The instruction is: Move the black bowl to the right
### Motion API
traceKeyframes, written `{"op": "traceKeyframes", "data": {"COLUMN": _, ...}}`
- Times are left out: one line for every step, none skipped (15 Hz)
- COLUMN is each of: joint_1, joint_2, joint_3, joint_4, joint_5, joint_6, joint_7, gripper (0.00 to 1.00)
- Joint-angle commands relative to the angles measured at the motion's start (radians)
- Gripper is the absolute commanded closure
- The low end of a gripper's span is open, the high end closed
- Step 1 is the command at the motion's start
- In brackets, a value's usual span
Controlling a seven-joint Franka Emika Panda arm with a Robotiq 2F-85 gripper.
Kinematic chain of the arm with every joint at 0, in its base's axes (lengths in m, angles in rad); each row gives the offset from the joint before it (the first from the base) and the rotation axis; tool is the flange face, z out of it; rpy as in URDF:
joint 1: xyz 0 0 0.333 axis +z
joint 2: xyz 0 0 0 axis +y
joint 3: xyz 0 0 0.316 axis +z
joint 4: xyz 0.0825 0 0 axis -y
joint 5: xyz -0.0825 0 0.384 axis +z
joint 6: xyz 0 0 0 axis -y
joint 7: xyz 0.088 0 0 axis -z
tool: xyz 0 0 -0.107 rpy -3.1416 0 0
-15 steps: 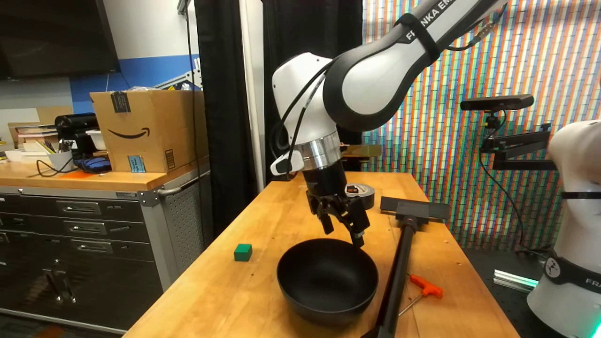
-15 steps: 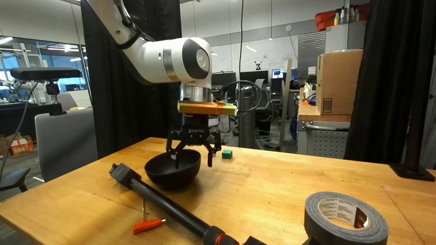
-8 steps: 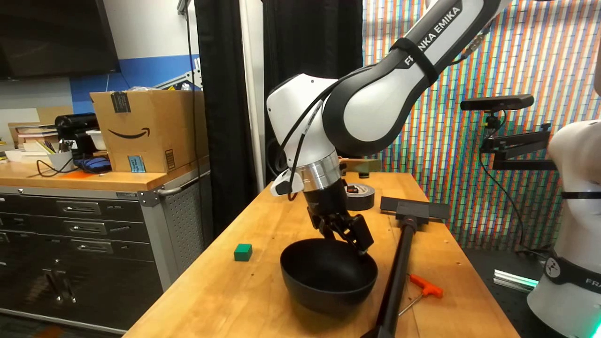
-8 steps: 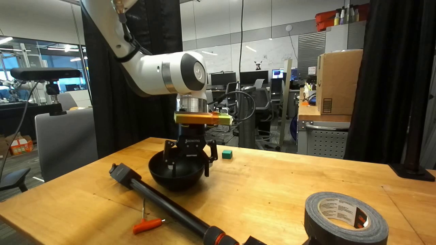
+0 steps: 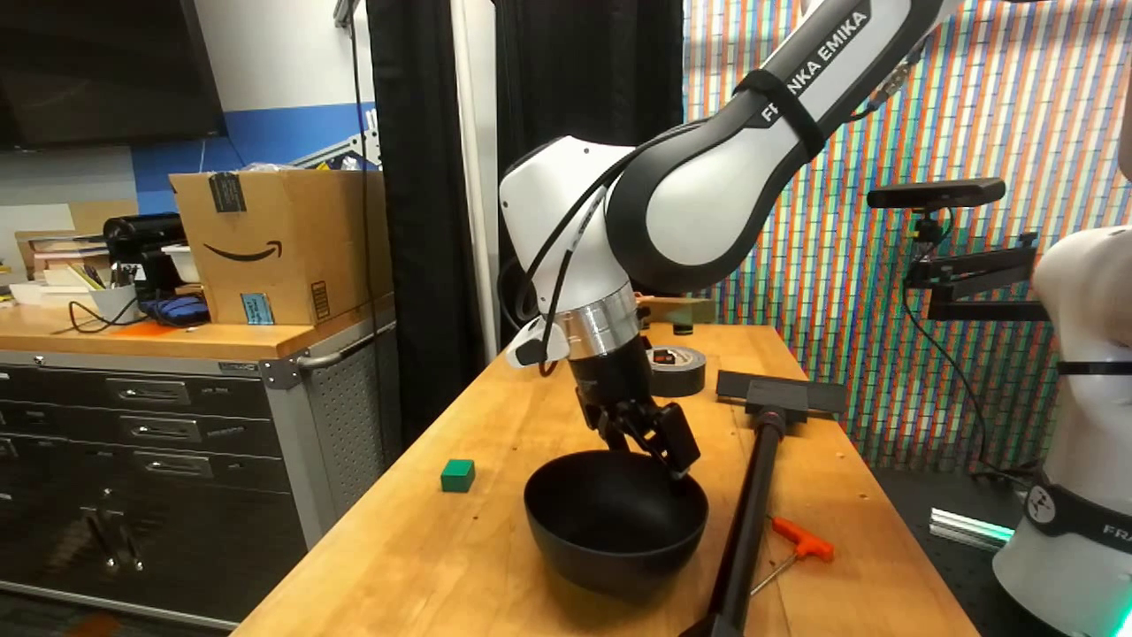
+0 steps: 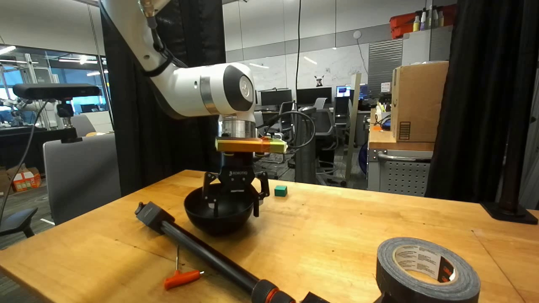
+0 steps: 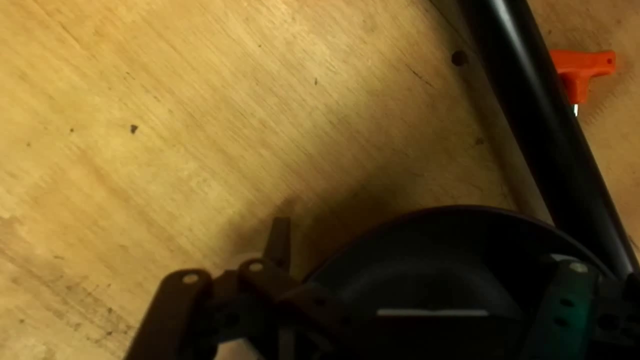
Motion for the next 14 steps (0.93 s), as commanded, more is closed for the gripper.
{"op": "traceKeyframes", "data": {"joint_1": -0.009, "joint_2": -0.014, "joint_3": 0.004, "joint_4": 0.017, "joint_5": -0.02, "joint_6": -0.005, "joint_7": 0.017, "gripper": 0.0}}
{"op": "traceKeyframes", "data": {"joint_1": -0.009, "joint_2": -0.016, "joint_3": 0.003, "joint_4": 0.019, "joint_5": -0.023, "joint_6": -0.006, "joint_7": 0.019, "gripper": 0.0}}
{"op": "traceKeyframes", "data": {"joint_1": -0.01, "joint_2": -0.019, "joint_3": 0.002, "joint_4": 0.022, "joint_5": -0.024, "joint_6": -0.007, "joint_7": 0.019, "gripper": 0.0}}
{"op": "traceKeyframes", "data": {"joint_1": -0.008, "joint_2": -0.012, "joint_3": 0.005, "joint_4": 0.042, "joint_5": -0.023, "joint_6": -0.018, "joint_7": 0.024, "gripper": 0.0}}
{"op": "traceKeyframes", "data": {"joint_1": -0.008, "joint_2": -0.013, "joint_3": 0.005, "joint_4": 0.048, "joint_5": -0.022, "joint_6": -0.019, "joint_7": 0.024, "gripper": 0.17}}
{"op": "traceKeyframes", "data": {"joint_1": -0.008, "joint_2": -0.014, "joint_3": 0.005, "joint_4": 0.054, "joint_5": -0.022, "joint_6": -0.018, "joint_7": 0.025, "gripper": 0.27}}
{"op": "traceKeyframes", "data": {"joint_1": -0.008, "joint_2": -0.013, "joint_3": 0.005, "joint_4": 0.061, "joint_5": -0.023, "joint_6": -0.017, "joint_7": 0.028, "gripper": 0.34}}
{"op": "traceKeyframes", "data": {"joint_1": -0.008, "joint_2": -0.013, "joint_3": 0.005, "joint_4": 0.068, "joint_5": -0.022, "joint_6": -0.018, "joint_7": 0.028, "gripper": 0.42}}
{"op": "traceKeyframes", "data": {"joint_1": -0.009, "joint_2": -0.014, "joint_3": 0.005, "joint_4": 0.074, "joint_5": -0.02, "joint_6": -0.021, "joint_7": 0.028, "gripper": 0.51}}
{"op": "traceKeyframes", "data": {"joint_1": -0.008, "joint_2": -0.013, "joint_3": 0.005, "joint_4": 0.08, "joint_5": -0.02, "joint_6": -0.022, "joint_7": 0.029, "gripper": 0.58}}
{"op": "traceKeyframes", "data": {"joint_1": -0.008, "joint_2": -0.009, "joint_3": 0.005, "joint_4": 0.086, "joint_5": -0.022, "joint_6": -0.021, "joint_7": 0.032, "gripper": 0.67}}
{"op": "traceKeyframes", "data": {"joint_1": -0.008, "joint_2": -0.006, "joint_3": 0.004, "joint_4": 0.09, "joint_5": -0.024, "joint_6": -0.019, "joint_7": 0.034, "gripper": 0.73}}
{"op": "traceKeyframes", "data": {"joint_1": -0.012, "joint_2": -0.016, "joint_3": 0.001, "joint_4": 0.079, "joint_5": -0.023, "joint_6": -0.014, "joint_7": 0.027, "gripper": 0.8}}
{"op": "traceKeyframes", "data": {"joint_1": -0.013, "joint_2": -0.017, "joint_3": 0.001, "joint_4": 0.08, "joint_5": -0.021, "joint_6": -0.016, "joint_7": 0.025, "gripper": 0.89}}
